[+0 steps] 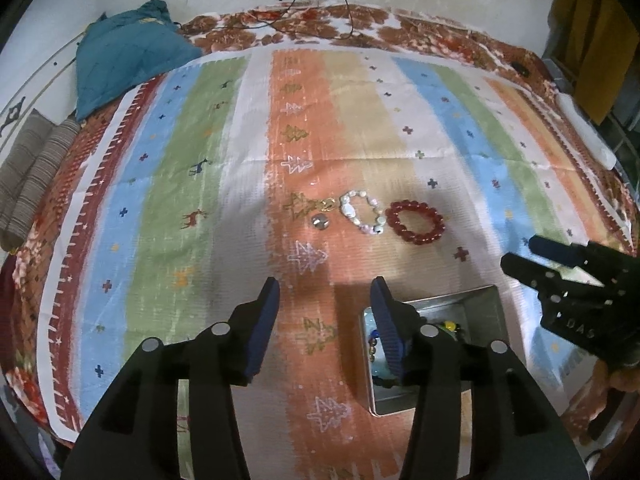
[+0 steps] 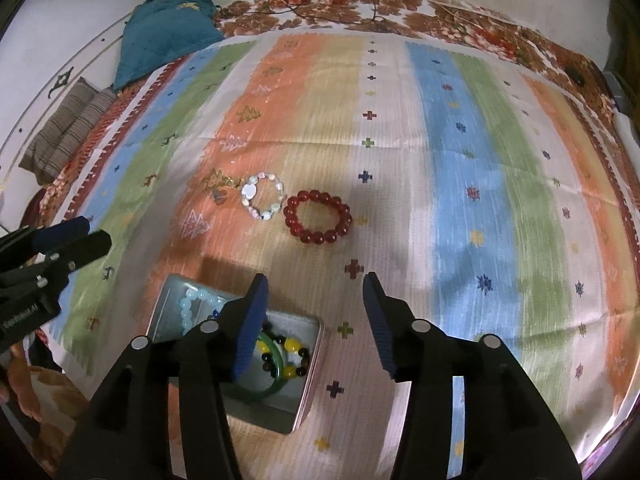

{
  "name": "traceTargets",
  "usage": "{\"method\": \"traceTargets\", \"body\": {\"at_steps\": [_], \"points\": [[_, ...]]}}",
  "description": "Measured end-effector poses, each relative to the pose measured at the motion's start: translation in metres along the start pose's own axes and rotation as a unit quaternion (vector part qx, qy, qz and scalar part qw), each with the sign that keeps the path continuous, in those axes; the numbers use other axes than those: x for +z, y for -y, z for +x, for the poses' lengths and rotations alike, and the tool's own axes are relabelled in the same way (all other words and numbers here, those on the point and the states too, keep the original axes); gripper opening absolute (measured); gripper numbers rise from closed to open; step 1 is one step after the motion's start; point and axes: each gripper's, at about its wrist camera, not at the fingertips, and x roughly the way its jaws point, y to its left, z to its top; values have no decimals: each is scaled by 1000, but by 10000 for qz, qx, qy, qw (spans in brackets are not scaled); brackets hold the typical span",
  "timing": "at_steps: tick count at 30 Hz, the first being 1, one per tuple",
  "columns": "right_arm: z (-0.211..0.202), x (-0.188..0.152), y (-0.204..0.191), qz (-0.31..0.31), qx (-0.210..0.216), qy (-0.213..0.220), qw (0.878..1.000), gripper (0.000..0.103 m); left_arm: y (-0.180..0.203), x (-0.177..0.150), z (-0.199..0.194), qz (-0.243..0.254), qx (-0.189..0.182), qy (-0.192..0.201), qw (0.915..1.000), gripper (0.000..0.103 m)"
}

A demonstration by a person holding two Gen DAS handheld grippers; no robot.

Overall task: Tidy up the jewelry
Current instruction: 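Move both open tools to the pearl bracelet, charm and red bracelet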

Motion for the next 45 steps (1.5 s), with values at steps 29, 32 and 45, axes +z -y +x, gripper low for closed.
{"method": "traceTargets", "body": {"at_steps": [29,32,45], "points": [[65,53,-3,-99,126,-359,9992,64,-10,42,66,34,220,-481,9986,52],[71,57,-5,-197,110,-385,9990,64,-10,44,74,113,265,-517,9982,52],[104,72,-6,-276,231,-639,9973,64,-16,51,103,388,201,-640,9970,52]]}}
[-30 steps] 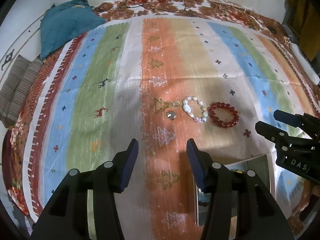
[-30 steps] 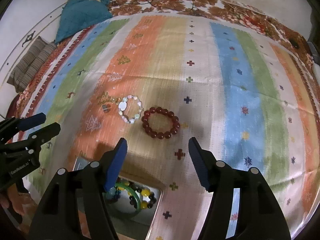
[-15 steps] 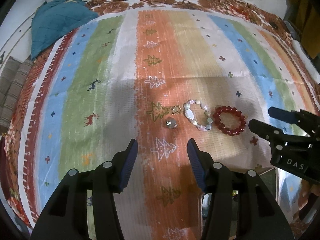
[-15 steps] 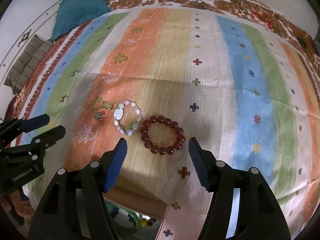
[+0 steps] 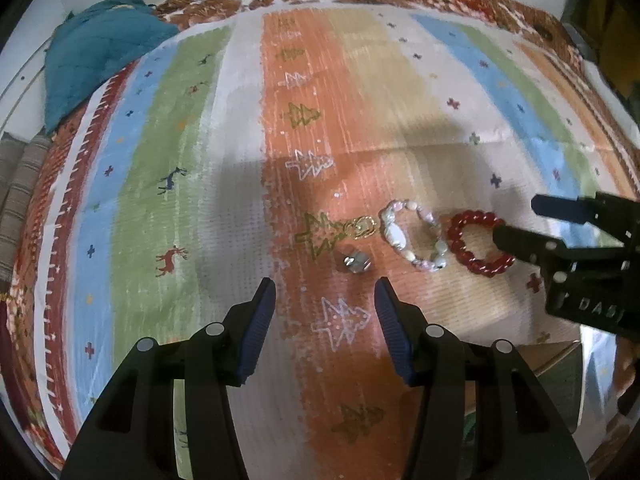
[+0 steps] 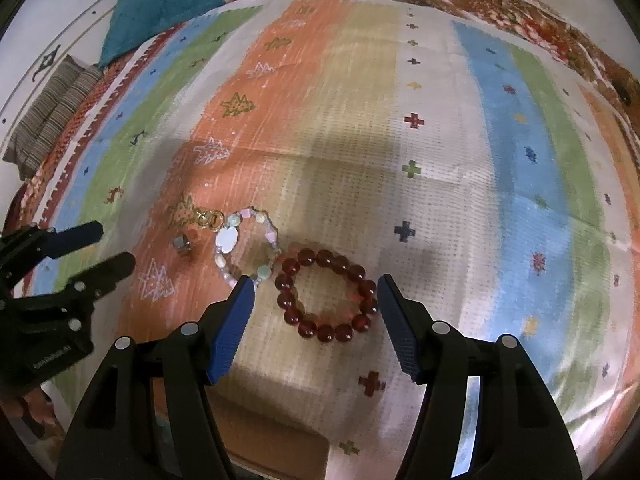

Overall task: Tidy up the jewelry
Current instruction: 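Move both open tools to the pearl bracelet, charm and red bracelet, then grasp the small silver charm with the left tool while the right tool grasps the white pearl bracelet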

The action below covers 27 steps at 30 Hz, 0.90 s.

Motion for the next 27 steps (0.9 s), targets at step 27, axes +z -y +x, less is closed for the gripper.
{"method": "traceTargets", "body": {"at_steps": [27], "points": [[51,28,-16,-442,166,-521,9975,58,11,11,41,590,-240,-442,9970,42]]}}
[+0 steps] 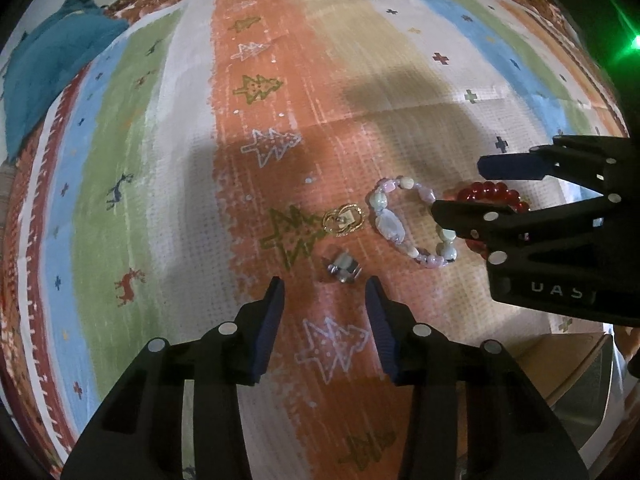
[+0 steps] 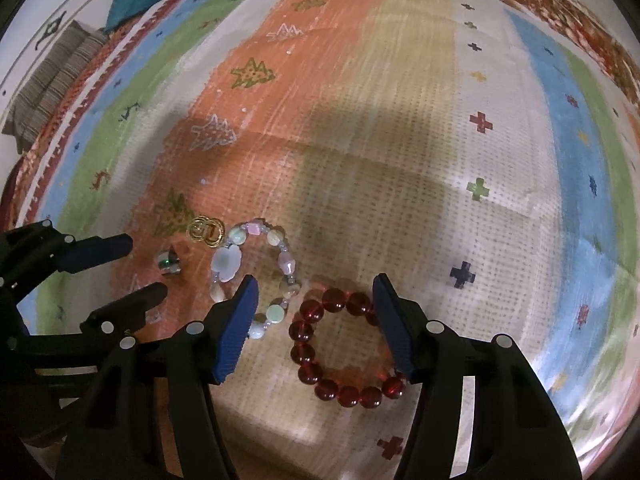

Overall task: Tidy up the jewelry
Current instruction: 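Grasp the small silver charm with the left tool while the right tool grasps the white pearl bracelet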

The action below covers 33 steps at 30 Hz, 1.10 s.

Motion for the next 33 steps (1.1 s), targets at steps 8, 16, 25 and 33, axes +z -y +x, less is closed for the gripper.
{"method": "traceTargets", "body": {"at_steps": [8,16,25,33], "points": [[13,7,-6,-128,20,-107,9999,48,2,5,10,97,14,-62,9999,40],[19,13,-4,-157,-46,-136,9998,38,-2,10,18,125,-73,-40,9999,35],[21,11,-1,-84,-156,-94,9998,16,1,15,23,152,-3,-60,9999,20],[17,9,-4,-223,-223,23,9995,11,3,15,16,101,80,-65,9999,20]]}}
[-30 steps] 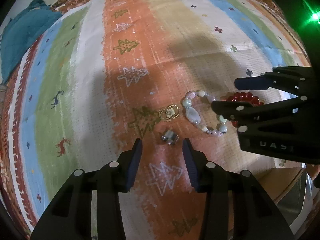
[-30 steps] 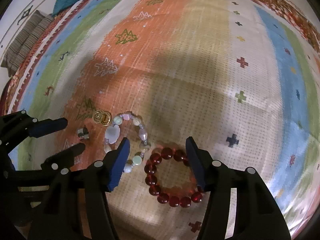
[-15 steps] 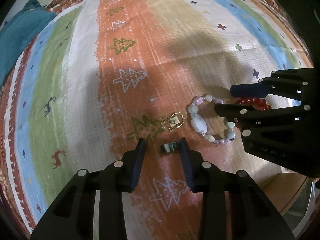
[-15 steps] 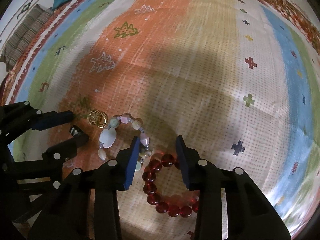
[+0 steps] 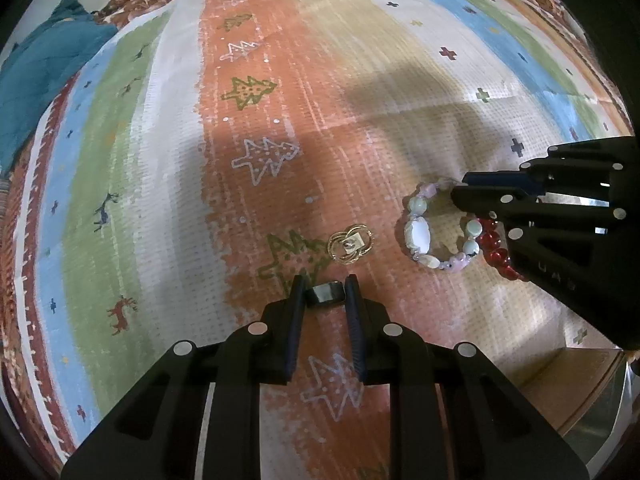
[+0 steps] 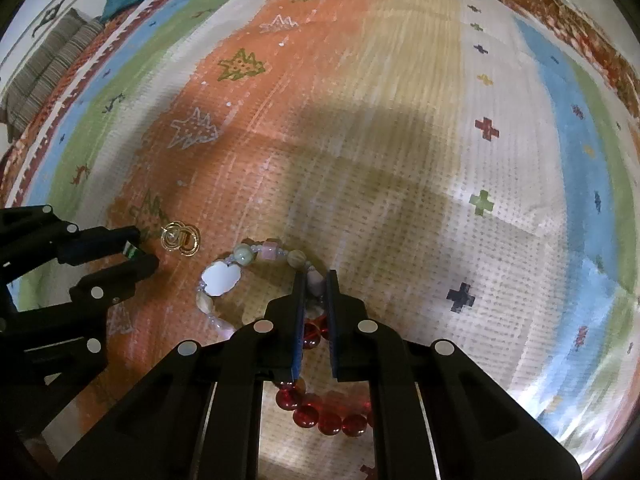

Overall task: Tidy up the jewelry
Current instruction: 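Grasp the small silver charm with the left tool while the right tool grasps the white pearl bracelet, then lift the charm and pearl bracelet and carry both over the tin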

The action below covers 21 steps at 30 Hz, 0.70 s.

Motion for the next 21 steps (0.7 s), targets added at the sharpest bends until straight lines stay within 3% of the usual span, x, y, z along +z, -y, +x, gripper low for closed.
{"method": "traceTargets", "body": {"at_steps": [11,21], "points": [[-21,-7,3,48,19,158,9999,10,-10,-3,-17,-228,-3,48,9997,20],[-69,-19,5,301,40,805,9963,10,-13,-7,-49,-571,92,353,9977,20]]}}
